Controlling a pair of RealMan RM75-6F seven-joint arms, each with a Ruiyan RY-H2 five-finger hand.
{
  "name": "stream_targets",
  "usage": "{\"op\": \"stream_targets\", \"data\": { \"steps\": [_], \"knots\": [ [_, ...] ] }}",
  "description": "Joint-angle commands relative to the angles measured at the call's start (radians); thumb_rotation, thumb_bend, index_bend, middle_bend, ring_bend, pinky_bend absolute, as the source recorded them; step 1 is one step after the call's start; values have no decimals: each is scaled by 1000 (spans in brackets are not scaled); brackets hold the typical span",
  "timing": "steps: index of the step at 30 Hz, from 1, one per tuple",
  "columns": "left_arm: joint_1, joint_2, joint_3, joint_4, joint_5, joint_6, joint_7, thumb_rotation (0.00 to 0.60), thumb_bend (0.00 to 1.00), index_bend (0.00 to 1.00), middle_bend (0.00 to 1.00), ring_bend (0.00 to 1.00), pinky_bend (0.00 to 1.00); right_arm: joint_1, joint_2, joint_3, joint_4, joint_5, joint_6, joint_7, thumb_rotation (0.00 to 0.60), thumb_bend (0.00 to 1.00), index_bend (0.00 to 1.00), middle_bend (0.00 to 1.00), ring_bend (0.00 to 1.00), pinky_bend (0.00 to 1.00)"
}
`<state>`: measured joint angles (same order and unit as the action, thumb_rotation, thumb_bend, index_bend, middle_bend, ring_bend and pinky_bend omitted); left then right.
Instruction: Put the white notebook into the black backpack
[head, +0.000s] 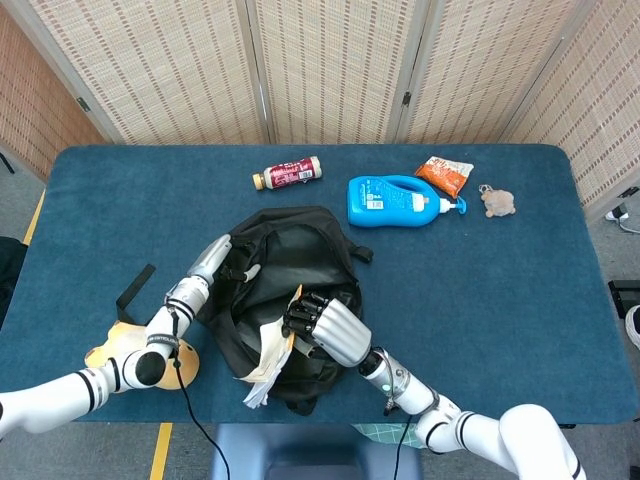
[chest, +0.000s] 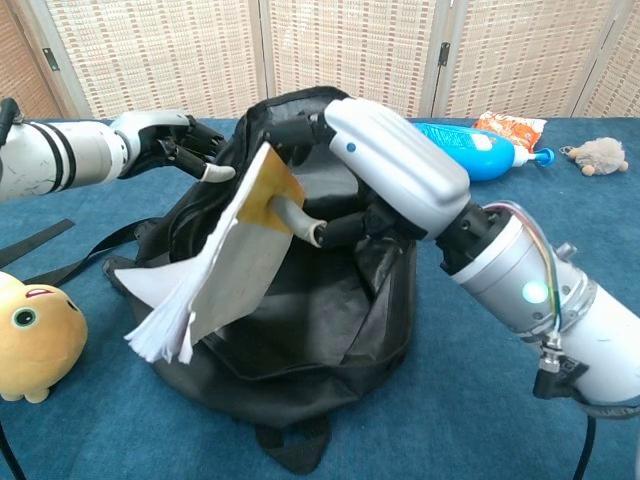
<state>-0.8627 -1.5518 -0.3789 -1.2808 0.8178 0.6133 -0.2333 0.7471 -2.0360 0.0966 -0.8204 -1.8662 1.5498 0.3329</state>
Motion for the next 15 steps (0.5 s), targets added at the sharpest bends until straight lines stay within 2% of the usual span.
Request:
{"op": "stream_targets", "data": {
  "steps": [1, 8, 15],
  "knots": [
    [0, 2, -3, 4, -4, -11, -15, 600, 687, 707, 432, 354, 115, -1, -47, -31, 99, -2, 30, 35, 600, 506, 907, 529, 407, 383],
    [5, 17, -5, 2, 5, -41, -51, 600, 687, 707, 432, 350, 115, -54, -44, -91, 187, 3, 73, 80, 600, 505, 907, 529, 408, 383],
    [16, 37, -3, -20, 31, -53, -78, 600, 687, 708, 432, 344, 113, -121, 8, -142, 202, 10, 108, 96, 600, 505, 907, 533, 418, 400]
  ]
}}
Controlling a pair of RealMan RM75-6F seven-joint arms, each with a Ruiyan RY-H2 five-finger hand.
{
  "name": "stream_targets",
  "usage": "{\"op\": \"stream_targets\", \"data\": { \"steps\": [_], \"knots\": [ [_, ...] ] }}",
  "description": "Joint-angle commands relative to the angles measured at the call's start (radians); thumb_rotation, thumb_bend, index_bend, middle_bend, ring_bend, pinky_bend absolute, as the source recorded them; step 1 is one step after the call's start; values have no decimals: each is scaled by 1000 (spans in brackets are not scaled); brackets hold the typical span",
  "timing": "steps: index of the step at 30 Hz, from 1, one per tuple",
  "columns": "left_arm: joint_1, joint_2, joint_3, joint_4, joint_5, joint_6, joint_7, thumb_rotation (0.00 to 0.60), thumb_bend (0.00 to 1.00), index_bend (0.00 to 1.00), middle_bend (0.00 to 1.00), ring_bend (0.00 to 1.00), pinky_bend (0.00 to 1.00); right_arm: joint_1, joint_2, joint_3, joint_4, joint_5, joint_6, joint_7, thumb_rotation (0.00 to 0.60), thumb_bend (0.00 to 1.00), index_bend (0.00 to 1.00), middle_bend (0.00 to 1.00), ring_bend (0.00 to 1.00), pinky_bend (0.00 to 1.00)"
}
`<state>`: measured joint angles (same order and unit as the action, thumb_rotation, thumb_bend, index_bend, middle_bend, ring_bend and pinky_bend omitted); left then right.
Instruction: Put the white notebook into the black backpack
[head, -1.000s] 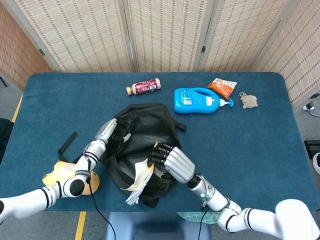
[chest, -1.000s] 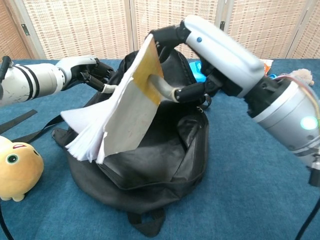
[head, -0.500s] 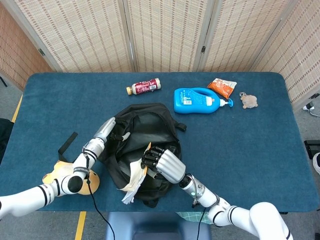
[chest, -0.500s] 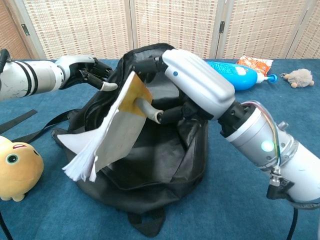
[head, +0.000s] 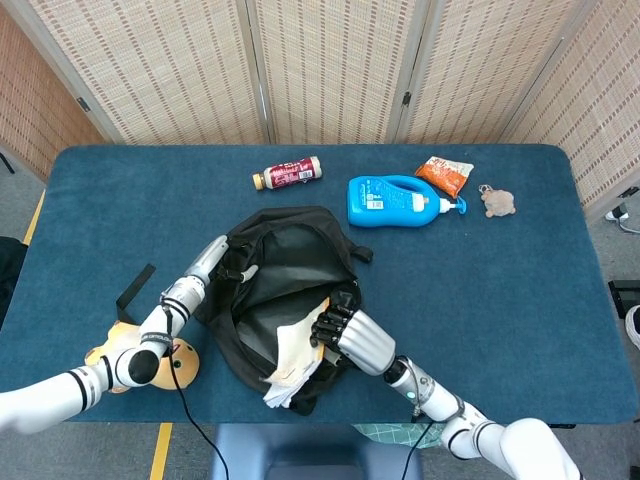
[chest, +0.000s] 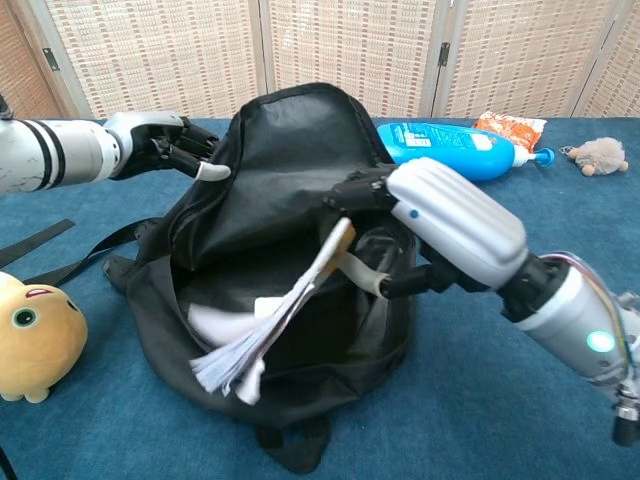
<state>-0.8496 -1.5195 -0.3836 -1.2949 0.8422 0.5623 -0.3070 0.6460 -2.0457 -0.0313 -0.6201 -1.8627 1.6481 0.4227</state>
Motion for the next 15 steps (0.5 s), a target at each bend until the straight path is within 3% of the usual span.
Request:
{"op": "stream_targets", "data": {
  "steps": [1, 10, 15],
  "knots": [
    [4, 7, 3, -9, 10, -3, -7, 600, 687, 709, 432, 344, 113, -26, 22, -17, 2, 9, 10, 6, 600, 505, 907, 533, 419, 404],
    [14, 30, 11, -39, 32, 2, -21, 600, 687, 711, 433, 340, 112, -35, 51, -54, 26, 15, -51, -24, 600, 505, 923, 538, 429, 420],
    [17, 44, 13, -53, 38, 4, -28, 600, 687, 712, 432, 339, 111, -7, 26, -61, 99, 3, -78, -79, 600, 505, 940, 543, 432, 420]
  ]
}}
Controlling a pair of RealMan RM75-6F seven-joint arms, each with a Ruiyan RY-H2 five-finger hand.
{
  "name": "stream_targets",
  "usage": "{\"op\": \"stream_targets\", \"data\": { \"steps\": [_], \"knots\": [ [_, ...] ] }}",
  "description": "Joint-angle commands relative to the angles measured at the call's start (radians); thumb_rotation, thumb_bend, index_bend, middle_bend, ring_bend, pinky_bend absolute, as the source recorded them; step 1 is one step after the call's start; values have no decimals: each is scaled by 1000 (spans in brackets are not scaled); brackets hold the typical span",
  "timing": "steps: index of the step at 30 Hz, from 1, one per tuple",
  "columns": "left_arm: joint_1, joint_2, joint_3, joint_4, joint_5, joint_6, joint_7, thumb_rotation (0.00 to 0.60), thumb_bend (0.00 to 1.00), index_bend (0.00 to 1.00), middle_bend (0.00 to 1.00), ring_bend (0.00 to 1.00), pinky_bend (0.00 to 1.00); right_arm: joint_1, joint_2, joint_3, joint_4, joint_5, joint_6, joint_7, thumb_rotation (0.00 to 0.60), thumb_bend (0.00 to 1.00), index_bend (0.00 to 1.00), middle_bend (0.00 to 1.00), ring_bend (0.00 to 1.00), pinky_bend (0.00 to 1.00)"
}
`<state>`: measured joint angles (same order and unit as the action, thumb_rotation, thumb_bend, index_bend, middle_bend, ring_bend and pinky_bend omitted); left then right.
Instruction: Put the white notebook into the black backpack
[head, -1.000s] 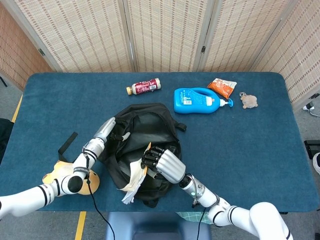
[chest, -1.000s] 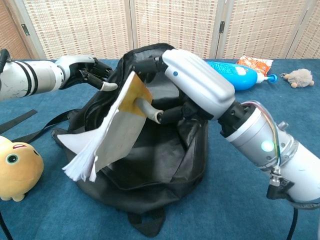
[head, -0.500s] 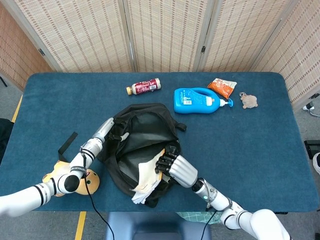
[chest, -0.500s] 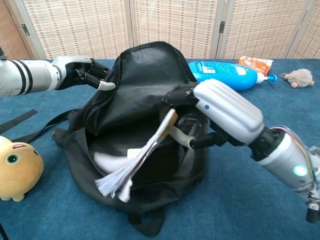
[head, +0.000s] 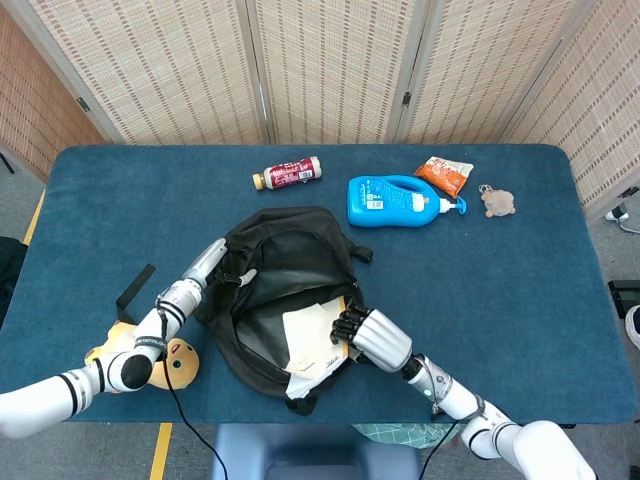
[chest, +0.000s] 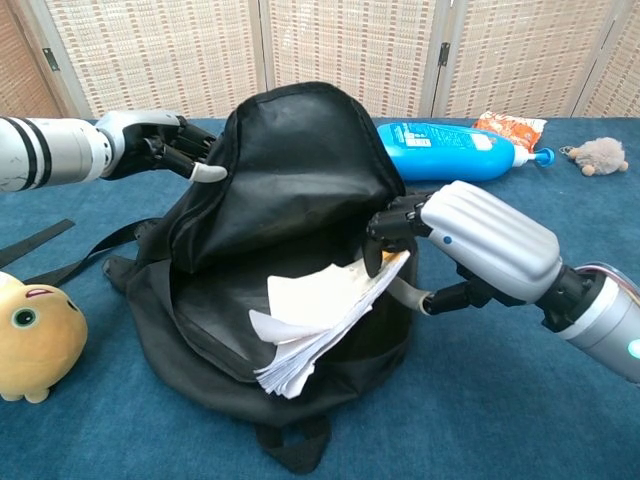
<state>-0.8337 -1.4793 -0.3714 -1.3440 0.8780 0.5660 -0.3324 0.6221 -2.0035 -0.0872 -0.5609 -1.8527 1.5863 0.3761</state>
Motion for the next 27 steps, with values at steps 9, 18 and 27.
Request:
{"op": "stream_targets", "data": {
  "steps": [9, 18, 27],
  "knots": [
    [5, 23, 4, -24, 11, 1, -16, 600, 687, 712, 433, 338, 111, 78, -91, 9, 146, -1, -43, -87, 600, 505, 947, 543, 435, 414],
    [0, 28, 6, -27, 12, -3, -25, 600, 687, 716, 433, 338, 110, 131, -154, 13, 217, 16, -98, -127, 600, 505, 947, 543, 427, 395],
    [-4, 31, 9, -34, 10, 1, -27, 600, 688, 716, 433, 338, 110, 191, -208, 16, 240, 24, -108, -137, 600, 505, 947, 543, 432, 385]
  ]
}}
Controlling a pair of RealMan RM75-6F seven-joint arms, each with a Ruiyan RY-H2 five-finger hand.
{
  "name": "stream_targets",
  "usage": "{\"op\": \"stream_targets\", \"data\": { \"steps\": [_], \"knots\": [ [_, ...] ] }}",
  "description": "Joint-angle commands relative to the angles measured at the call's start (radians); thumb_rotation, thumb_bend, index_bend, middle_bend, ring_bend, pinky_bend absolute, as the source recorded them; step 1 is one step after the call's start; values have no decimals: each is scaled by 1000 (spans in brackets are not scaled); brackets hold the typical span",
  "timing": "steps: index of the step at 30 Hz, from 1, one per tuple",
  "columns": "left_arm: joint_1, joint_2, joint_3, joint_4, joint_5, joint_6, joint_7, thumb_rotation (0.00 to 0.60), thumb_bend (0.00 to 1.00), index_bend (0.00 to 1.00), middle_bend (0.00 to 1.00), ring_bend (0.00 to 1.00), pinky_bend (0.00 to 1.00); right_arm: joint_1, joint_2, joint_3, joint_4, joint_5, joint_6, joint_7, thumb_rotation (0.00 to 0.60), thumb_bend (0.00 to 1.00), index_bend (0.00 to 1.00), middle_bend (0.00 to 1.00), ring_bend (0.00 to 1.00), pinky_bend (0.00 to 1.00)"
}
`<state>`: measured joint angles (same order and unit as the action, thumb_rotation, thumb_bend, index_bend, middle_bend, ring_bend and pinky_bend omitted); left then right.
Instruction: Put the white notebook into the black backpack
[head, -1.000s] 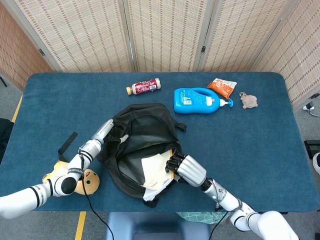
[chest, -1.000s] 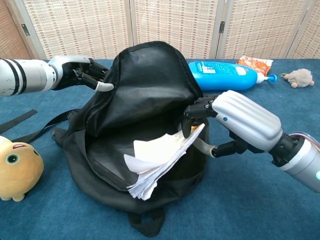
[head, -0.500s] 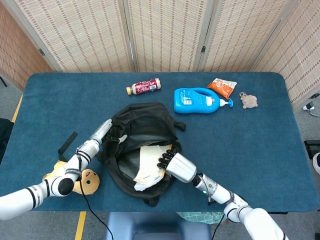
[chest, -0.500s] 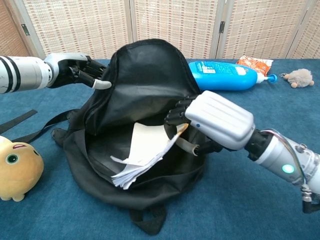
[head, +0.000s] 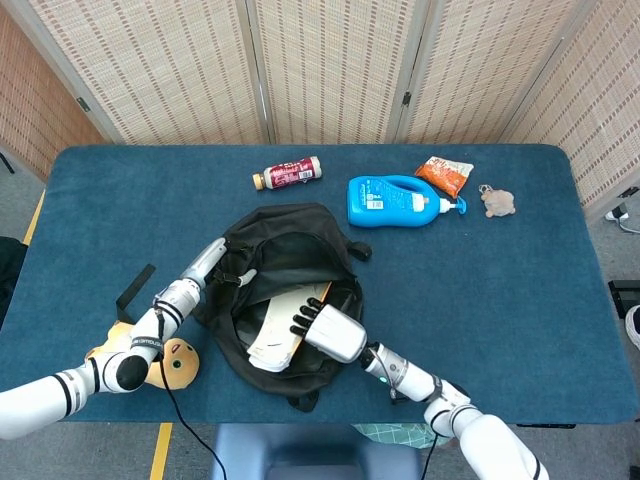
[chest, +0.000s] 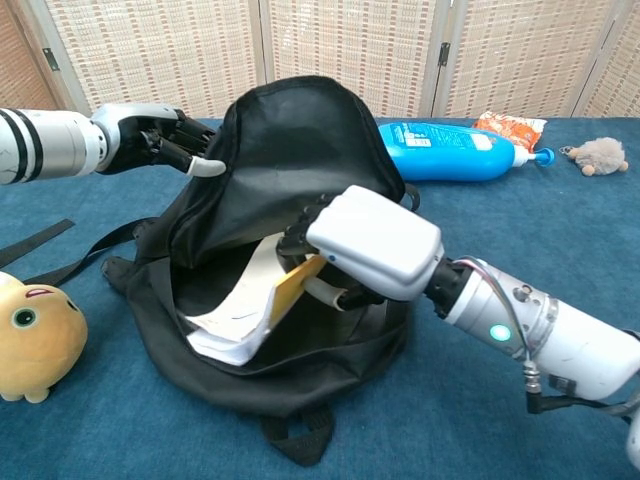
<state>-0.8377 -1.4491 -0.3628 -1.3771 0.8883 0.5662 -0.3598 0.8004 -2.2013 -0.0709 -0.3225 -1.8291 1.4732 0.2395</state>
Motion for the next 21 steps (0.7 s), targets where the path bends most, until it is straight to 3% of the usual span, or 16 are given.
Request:
{"op": "stream_targets", "data": {
  "steps": [1, 12, 21],
  "knots": [
    [0, 1, 1, -1, -1, 1, 0, 600, 687, 716, 433, 338, 110, 17, -13, -2, 0, -1, 8, 1, 600, 505, 947, 543, 433, 385],
    [6, 14, 2, -9, 7, 3, -15, 600, 687, 716, 432, 337, 110, 15, 4, -34, 44, 1, -19, 21, 600, 505, 947, 543, 422, 376],
    [13, 22, 3, -14, 22, 2, -31, 600, 687, 716, 433, 336, 110, 9, 9, -26, 89, 34, -66, 15, 600, 505, 947, 542, 416, 364]
  ]
}}
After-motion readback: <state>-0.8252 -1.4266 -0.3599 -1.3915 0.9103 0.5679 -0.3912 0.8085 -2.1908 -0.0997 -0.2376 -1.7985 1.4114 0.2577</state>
